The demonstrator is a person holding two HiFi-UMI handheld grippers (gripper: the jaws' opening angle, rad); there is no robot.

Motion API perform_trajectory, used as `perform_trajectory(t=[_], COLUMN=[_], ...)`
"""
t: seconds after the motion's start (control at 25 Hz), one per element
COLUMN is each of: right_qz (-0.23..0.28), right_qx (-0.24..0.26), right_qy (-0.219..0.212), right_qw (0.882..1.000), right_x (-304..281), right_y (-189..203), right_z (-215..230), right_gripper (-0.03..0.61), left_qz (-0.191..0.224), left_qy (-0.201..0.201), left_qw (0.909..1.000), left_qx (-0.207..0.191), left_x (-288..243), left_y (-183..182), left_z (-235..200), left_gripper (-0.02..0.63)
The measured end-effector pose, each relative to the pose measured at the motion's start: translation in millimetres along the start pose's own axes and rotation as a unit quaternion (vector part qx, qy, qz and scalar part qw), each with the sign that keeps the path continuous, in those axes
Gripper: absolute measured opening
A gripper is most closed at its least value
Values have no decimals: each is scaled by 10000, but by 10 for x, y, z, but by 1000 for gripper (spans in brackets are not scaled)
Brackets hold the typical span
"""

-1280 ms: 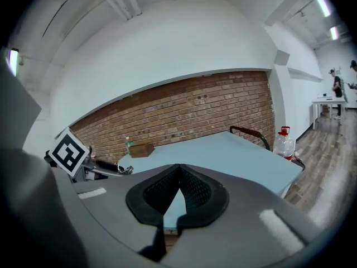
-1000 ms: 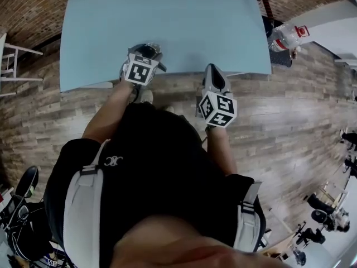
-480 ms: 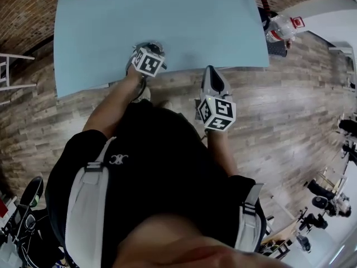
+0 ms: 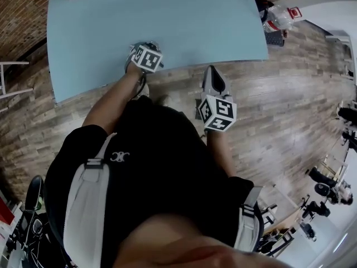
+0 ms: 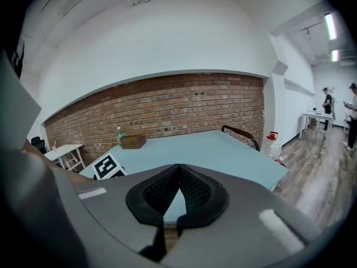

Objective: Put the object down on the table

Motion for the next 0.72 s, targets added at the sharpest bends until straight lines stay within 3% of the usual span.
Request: perform_trajectory(t=[0.36,0.72], right_qz=[-148,-115], right_qx=[15,-48], right_qy=[181,27], right_qw=[9997,9999], right_x=[11,-75], right_y=[49,24], right_z=[124,124], right_gripper=[14,14], left_qz=[-110,-118], left_qy=[75,115], left_qw=[9999,9998], left_qx=[-69,-133], left_x=[-101,-152], left_y=[-13,-33], left_z=[80,72], left_gripper=[291,301])
Point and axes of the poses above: the fingertips, and each gripper's own axes: x backward along the fingers, z to its right, y out of its underside, the point moved 6 cm from there along x, backward along the fingers, and after that the axes turned 7 degrees about -y, right-handed, at the moved point
